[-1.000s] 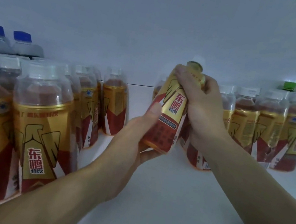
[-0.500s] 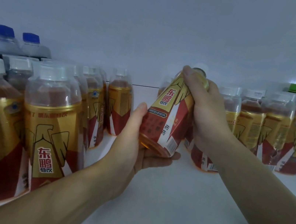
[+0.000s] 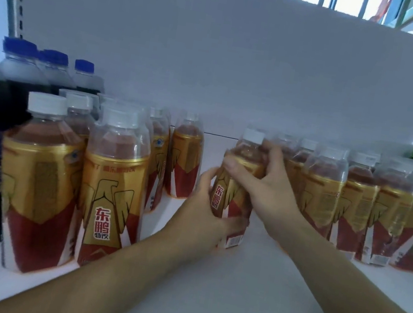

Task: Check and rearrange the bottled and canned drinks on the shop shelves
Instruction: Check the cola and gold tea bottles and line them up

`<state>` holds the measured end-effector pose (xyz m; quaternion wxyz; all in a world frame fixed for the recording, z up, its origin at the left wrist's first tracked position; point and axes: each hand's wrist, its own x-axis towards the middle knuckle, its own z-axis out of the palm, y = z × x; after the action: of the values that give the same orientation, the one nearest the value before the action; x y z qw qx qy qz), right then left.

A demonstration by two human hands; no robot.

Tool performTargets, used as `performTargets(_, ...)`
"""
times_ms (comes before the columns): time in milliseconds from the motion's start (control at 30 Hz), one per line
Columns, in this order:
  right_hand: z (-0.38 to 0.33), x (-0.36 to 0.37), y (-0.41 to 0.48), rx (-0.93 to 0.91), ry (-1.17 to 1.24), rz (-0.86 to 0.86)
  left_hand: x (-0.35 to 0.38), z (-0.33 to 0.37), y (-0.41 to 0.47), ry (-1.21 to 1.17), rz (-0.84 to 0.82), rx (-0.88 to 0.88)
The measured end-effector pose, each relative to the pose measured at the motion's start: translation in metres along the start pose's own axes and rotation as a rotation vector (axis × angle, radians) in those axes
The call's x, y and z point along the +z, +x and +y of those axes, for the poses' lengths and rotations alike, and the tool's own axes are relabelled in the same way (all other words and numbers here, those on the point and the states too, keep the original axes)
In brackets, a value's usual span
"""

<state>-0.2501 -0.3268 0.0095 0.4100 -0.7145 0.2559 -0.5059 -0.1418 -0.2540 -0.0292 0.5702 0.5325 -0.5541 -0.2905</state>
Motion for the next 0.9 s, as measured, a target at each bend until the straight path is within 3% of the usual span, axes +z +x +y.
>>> performTargets(200, -0.001, -0.004, 0.002, 0.109, -0.089, -0.204, 0.002, -0.004, 0.002, 0.046, 0.159, 0.002)
performTargets(433, -0.007, 0.002, 0.013, 0.231, -0.227, -0.316, -0.006, -0.001, 0.006, 0.201, 0.311, -0.016)
performTargets(667, -0.005, 0.034, 0.035, 0.244, -0.214, -0.341, -0.012, 0.000, 0.006, 0.339, 0.409, 0.050)
performTargets(900, 0.002, 0.043, 0.042, 0.240, -0.090, -0.355, -0.010, 0.001, 0.012, 0.274, 0.469, -0.014)
